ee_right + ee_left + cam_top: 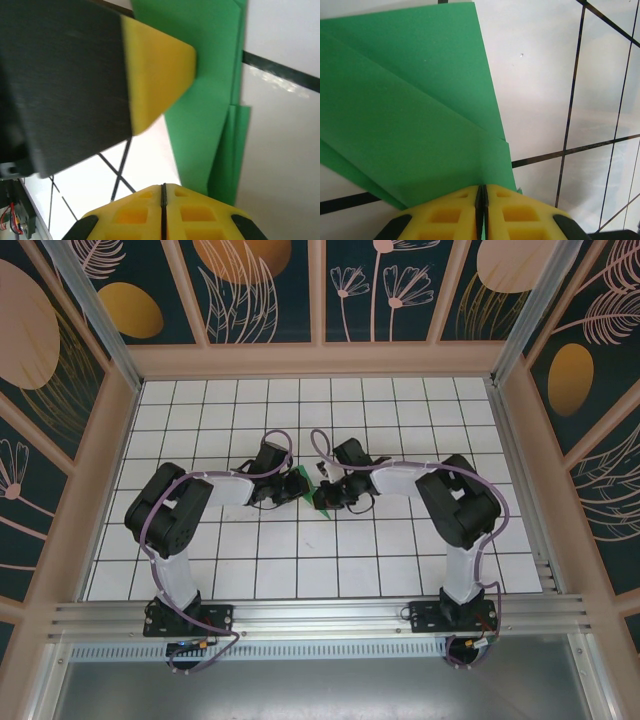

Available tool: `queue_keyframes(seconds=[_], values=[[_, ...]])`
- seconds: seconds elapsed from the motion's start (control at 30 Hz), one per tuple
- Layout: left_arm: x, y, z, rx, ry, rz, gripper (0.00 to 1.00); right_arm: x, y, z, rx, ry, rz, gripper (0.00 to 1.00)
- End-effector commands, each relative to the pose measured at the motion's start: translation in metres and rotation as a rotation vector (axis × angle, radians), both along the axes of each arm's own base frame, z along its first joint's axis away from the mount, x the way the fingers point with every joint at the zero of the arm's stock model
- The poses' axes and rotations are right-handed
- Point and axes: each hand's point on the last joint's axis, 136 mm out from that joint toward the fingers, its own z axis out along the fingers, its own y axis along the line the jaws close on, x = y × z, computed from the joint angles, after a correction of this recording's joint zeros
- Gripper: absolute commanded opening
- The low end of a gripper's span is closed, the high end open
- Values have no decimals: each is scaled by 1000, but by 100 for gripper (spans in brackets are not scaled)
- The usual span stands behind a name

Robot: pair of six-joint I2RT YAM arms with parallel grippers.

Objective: Fold a paper plane with a square sheet of paper (pick it up from the middle)
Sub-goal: Fold the wing for the fifth time at the center of the table.

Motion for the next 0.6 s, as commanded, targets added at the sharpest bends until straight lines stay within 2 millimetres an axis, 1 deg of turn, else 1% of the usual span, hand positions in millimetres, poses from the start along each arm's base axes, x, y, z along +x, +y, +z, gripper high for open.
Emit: queue_keyframes(seconds=[0.0, 0.1, 0.33, 0.43, 0.57], values=[[-16, 40, -60, 227, 87, 52, 14, -3, -13, -13, -30, 26, -27, 10], [-12, 39, -56, 228, 71, 52, 14, -8, -25, -26, -67, 47, -39, 10], [11, 32, -32, 218, -26, 20, 21, -24, -52, -57, -155, 108, -58, 10], [22, 30, -22, 202, -70, 1, 23, -29, -57, -64, -167, 127, -62, 10], [33, 33, -16, 176, -106, -19, 24, -31, -60, -67, -165, 138, -65, 10]])
